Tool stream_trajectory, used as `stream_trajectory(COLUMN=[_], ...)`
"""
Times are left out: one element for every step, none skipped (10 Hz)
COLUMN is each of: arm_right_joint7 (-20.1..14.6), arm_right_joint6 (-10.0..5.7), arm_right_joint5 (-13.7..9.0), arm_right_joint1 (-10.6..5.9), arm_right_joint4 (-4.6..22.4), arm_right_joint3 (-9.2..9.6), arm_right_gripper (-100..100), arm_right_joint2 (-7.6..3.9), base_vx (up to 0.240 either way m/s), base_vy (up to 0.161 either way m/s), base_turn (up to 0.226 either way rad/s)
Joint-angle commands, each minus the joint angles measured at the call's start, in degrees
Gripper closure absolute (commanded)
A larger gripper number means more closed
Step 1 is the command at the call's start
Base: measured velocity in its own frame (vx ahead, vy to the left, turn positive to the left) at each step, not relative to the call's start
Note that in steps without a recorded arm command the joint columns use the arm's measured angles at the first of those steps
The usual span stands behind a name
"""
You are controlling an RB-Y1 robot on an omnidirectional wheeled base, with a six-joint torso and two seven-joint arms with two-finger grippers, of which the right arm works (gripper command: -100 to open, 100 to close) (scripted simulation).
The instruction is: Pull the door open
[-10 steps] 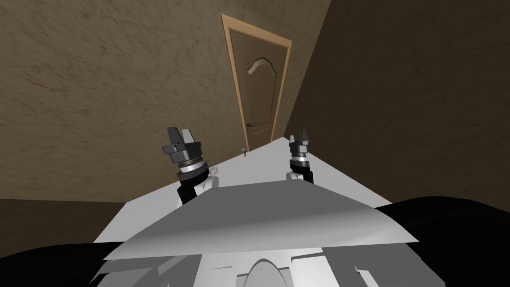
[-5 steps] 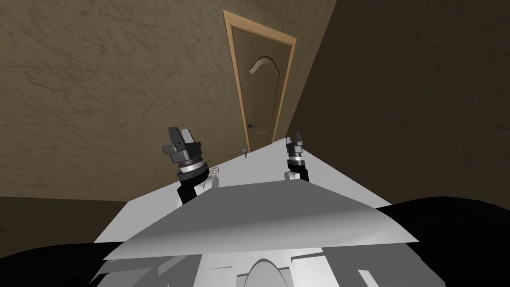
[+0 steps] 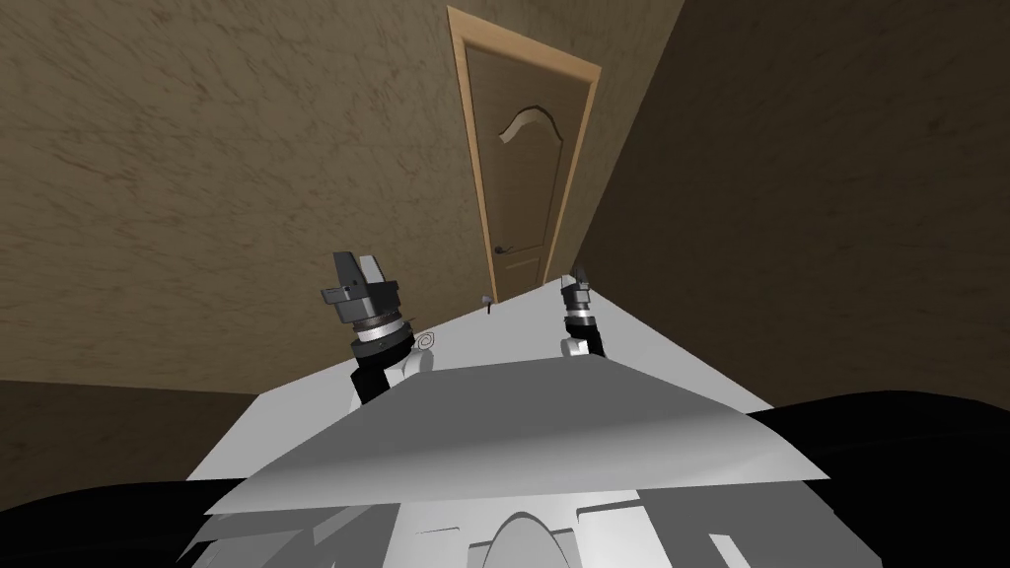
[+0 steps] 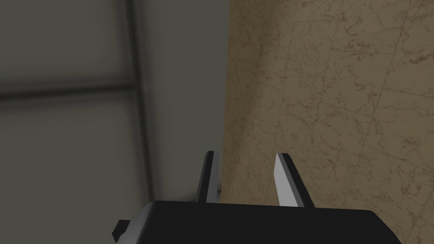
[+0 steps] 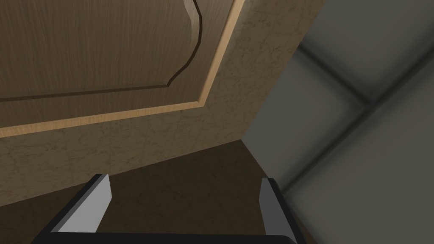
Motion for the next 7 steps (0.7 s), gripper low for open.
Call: stream_trajectory(arm_right_joint7=[-0.1, -0.3, -0.5, -0.7, -0.7, -0.9, -1.1], arm_right_joint6=[-0.45, -0.67, -0.89, -1.12, -1.12, -1.37, -1.61], arm_right_joint5=[0.2, 0.2, 0.3, 0.3, 0.3, 0.3, 0.4], arm_right_joint1=[-1.31, -2.11, -2.92, -3.76, -3.76, -4.65, -5.53], arm_right_joint4=[2.7, 4.3, 6.0, 7.7, 7.7, 9.5, 11.4], arm_right_joint3=[0.1, 0.06, 0.01, -0.03, -0.03, -0.08, -0.13], arm_right_gripper=[-100, -100, -100, -100, -100, -100, -100], arm_right_joint2=[-0.33, -0.64, -0.96, -1.28, -1.28, -1.59, -1.9], base_vx=[0.095, 0.098, 0.095, 0.105, 0.068, 0.052, 0.08], base_vy=[-0.01, 0.005, 0.003, 0.005, -0.002, -0.007, -0.008], base_turn=[0.052, 0.066, 0.059, 0.076, 0.022, 0.037, 0.078])
